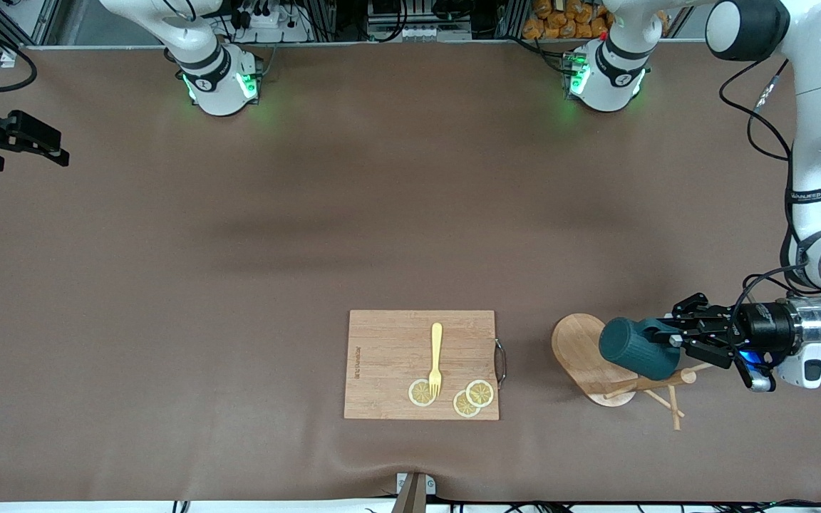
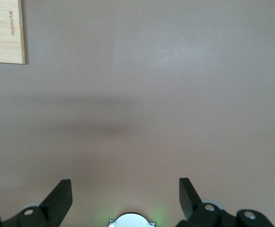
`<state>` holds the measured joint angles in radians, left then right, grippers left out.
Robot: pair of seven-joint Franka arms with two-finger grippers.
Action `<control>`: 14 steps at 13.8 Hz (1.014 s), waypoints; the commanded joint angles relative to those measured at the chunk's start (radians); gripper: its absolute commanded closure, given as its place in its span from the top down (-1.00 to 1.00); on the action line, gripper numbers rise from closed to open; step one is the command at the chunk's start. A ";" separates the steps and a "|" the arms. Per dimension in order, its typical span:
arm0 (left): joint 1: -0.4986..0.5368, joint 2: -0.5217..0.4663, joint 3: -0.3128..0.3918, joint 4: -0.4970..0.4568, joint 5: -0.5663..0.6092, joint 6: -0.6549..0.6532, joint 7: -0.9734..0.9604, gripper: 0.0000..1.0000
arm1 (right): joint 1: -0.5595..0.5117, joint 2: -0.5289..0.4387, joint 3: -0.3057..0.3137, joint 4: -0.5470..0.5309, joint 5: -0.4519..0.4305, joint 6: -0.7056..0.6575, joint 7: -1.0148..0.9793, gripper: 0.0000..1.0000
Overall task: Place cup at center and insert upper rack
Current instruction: 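Hang the mug on a mug tree peg with the left gripper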
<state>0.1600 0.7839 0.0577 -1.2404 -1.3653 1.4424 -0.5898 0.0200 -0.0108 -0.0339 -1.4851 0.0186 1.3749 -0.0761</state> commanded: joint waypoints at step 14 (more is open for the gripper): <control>0.016 0.041 -0.003 0.002 -0.067 -0.019 0.012 -0.95 | 0.012 0.000 -0.009 0.002 0.012 -0.007 0.016 1.00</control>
<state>0.1609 0.8183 0.0576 -1.2405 -1.4054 1.4424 -0.5897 0.0210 -0.0105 -0.0339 -1.4863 0.0191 1.3749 -0.0760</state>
